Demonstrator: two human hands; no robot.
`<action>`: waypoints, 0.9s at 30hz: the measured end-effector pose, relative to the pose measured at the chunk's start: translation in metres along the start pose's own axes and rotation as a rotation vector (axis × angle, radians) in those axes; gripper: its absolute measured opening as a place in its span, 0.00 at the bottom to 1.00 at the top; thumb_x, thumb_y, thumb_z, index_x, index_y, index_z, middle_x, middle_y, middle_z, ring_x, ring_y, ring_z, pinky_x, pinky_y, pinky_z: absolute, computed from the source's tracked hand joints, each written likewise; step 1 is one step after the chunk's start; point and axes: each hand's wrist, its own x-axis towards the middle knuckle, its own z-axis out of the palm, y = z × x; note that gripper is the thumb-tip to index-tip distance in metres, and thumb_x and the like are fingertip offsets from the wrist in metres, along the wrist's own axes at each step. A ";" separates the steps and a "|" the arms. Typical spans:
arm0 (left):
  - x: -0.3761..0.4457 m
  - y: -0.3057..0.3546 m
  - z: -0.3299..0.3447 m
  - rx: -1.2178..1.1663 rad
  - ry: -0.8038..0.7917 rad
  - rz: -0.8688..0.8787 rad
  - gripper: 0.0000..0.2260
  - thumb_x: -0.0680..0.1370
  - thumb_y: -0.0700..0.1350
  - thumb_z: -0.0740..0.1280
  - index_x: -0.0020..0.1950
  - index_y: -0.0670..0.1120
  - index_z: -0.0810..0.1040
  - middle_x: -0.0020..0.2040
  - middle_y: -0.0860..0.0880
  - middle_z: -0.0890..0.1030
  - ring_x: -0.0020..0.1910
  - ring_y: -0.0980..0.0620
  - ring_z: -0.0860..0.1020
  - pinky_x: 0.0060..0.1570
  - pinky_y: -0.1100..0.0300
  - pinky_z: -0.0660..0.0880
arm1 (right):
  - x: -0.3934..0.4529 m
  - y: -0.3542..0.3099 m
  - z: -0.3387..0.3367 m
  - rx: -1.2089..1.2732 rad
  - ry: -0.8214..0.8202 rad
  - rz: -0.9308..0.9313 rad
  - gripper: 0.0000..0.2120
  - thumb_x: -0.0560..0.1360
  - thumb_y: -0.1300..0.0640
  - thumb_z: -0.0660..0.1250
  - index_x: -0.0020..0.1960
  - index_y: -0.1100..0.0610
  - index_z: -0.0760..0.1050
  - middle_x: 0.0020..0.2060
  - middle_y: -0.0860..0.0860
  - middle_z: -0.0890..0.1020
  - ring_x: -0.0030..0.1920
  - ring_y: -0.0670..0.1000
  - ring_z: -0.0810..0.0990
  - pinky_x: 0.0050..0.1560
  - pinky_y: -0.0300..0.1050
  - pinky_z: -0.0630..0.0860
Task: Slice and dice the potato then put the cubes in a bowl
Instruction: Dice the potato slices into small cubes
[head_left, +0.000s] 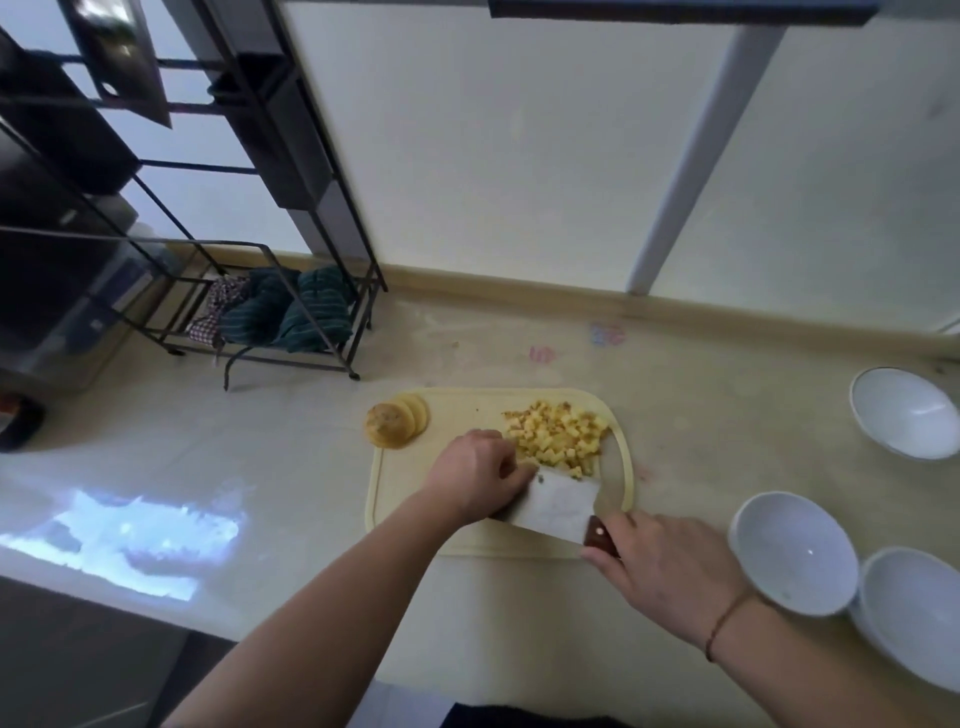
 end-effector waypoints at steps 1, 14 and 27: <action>0.003 0.000 0.001 -0.011 0.003 0.001 0.17 0.80 0.52 0.69 0.36 0.47 0.70 0.37 0.49 0.73 0.42 0.45 0.74 0.41 0.56 0.68 | 0.000 -0.002 -0.002 0.003 -0.014 -0.003 0.25 0.78 0.34 0.41 0.61 0.48 0.66 0.50 0.48 0.80 0.47 0.51 0.81 0.36 0.46 0.67; 0.008 0.035 0.023 0.055 0.355 0.174 0.25 0.69 0.69 0.67 0.41 0.47 0.72 0.40 0.51 0.73 0.41 0.51 0.67 0.41 0.54 0.70 | 0.002 -0.004 -0.013 -0.047 -0.005 -0.062 0.24 0.78 0.36 0.42 0.58 0.50 0.68 0.49 0.49 0.80 0.45 0.52 0.81 0.33 0.46 0.65; 0.022 0.008 0.005 -0.015 0.330 -0.040 0.25 0.79 0.67 0.55 0.54 0.46 0.76 0.55 0.48 0.74 0.52 0.47 0.69 0.51 0.53 0.65 | -0.010 0.004 -0.001 -0.124 0.100 -0.014 0.23 0.74 0.37 0.50 0.35 0.51 0.75 0.23 0.50 0.75 0.19 0.51 0.72 0.18 0.43 0.61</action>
